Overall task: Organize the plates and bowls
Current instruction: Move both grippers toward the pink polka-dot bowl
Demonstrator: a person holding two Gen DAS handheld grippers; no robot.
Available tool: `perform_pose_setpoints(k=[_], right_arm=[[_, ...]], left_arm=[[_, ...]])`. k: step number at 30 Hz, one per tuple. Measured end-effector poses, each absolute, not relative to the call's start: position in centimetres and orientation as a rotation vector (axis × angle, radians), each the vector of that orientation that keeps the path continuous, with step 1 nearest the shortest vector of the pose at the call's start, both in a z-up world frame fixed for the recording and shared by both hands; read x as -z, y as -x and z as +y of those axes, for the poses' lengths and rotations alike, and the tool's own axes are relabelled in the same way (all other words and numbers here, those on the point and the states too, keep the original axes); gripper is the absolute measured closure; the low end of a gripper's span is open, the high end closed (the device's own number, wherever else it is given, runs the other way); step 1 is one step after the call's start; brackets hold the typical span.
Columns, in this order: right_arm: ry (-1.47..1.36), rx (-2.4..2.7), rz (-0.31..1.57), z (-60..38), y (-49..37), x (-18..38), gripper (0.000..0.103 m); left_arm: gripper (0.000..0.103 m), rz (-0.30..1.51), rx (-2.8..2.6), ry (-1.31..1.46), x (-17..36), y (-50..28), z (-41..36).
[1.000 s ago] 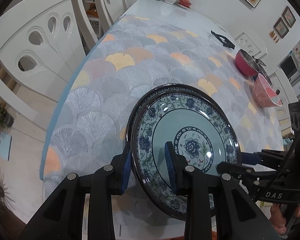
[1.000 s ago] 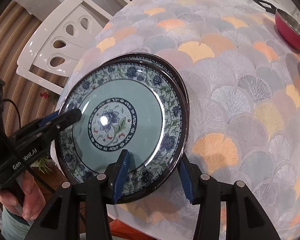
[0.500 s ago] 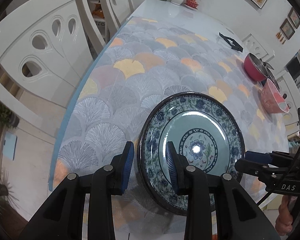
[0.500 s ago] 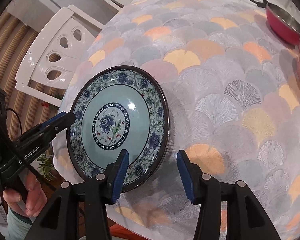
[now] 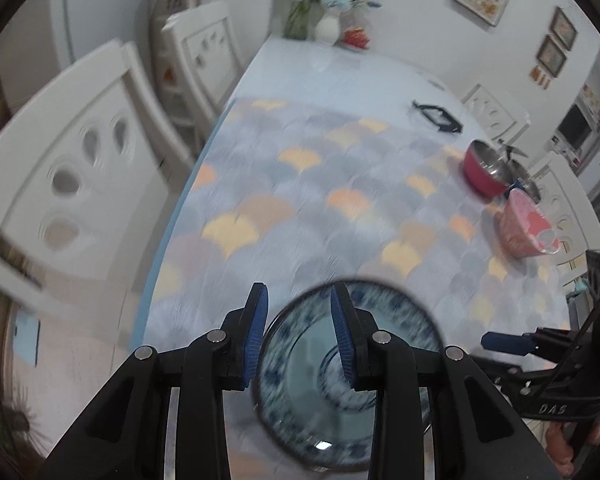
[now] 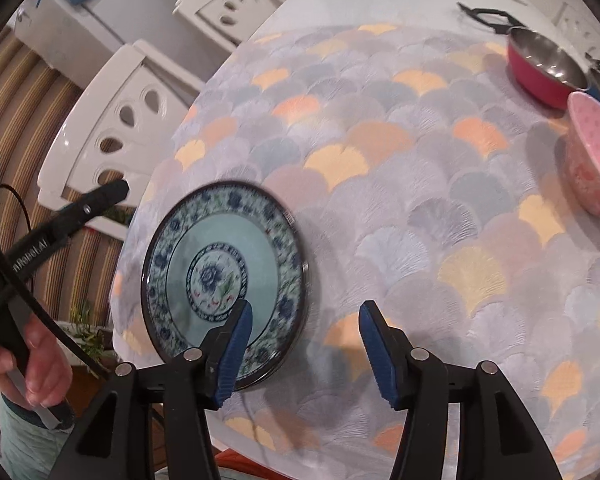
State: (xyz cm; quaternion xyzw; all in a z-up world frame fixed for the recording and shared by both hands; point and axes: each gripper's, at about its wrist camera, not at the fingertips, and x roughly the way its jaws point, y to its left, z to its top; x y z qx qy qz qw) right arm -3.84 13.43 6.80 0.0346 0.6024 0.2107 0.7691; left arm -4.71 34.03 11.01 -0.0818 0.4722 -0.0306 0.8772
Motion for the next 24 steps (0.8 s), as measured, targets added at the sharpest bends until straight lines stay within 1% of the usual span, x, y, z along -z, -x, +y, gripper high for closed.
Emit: perform_pose_setpoints(k=[3,5,8,10,11,12,14,15,18,19,20,21,22,24], right_arm=[[-0.096,-0.42,1.286,12.0,3.2,-7.7,0.049],[-0.116,-0.39,1.273,10.9,2.7,-8.2,0.048],[-0.144,-0.348,1.256,9.1,1.9,-8.8,0.048],[-0.157,-0.316,1.242,7.9,1.4,-9.2,0.048],[-0.16,-0.294,1.234,7.2,1.3,-9.4,0.048],[-0.164,-0.271,1.227,6.5,1.1,-9.7,0.048],[-0.178,-0.219,1.203,4.7,0.9,-10.3,0.048],[-0.185,-0.184,1.185,3.5,0.9,-10.8,0.048],[-0.195,-0.09,1.14,0.3,0.8,-12.2,0.048],[-0.2,-0.062,1.129,-0.8,0.7,-12.5,0.043],[-0.208,-0.035,1.118,-2.1,0.6,-13.0,0.034],[-0.218,-0.008,1.101,-3.5,0.5,-13.4,0.03],[-0.223,0.016,1.087,-4.8,0.2,-13.8,0.027],[-0.235,0.063,1.069,-7.4,-0.5,-14.3,0.027]], left_arm=[[0.073,0.959,0.112,0.132,-12.4,3.1,32.4],[0.069,0.94,0.148,0.103,-13.3,2.0,31.2],[0.068,0.919,0.202,0.061,-14.2,0.6,29.3],[0.062,0.908,0.237,0.037,-14.7,-0.3,28.0],[0.061,0.904,0.257,0.027,-15.0,-0.9,27.2],[0.058,0.906,0.278,0.022,-15.1,-1.5,26.5],[0.042,0.909,0.323,0.019,-15.2,-2.6,25.1],[0.032,0.906,0.34,0.017,-15.3,-3.1,24.4],[0.031,0.912,0.394,-0.018,-15.4,-4.9,21.3],[0.031,0.913,0.412,-0.029,-15.5,-5.4,20.1],[0.031,0.912,0.428,-0.034,-15.7,-5.8,19.1],[0.031,0.911,0.45,-0.039,-15.8,-6.1,18.0],[0.031,0.913,0.474,-0.042,-15.8,-6.6,16.8],[0.031,0.933,0.519,-0.041,-15.4,-7.6,14.0]])
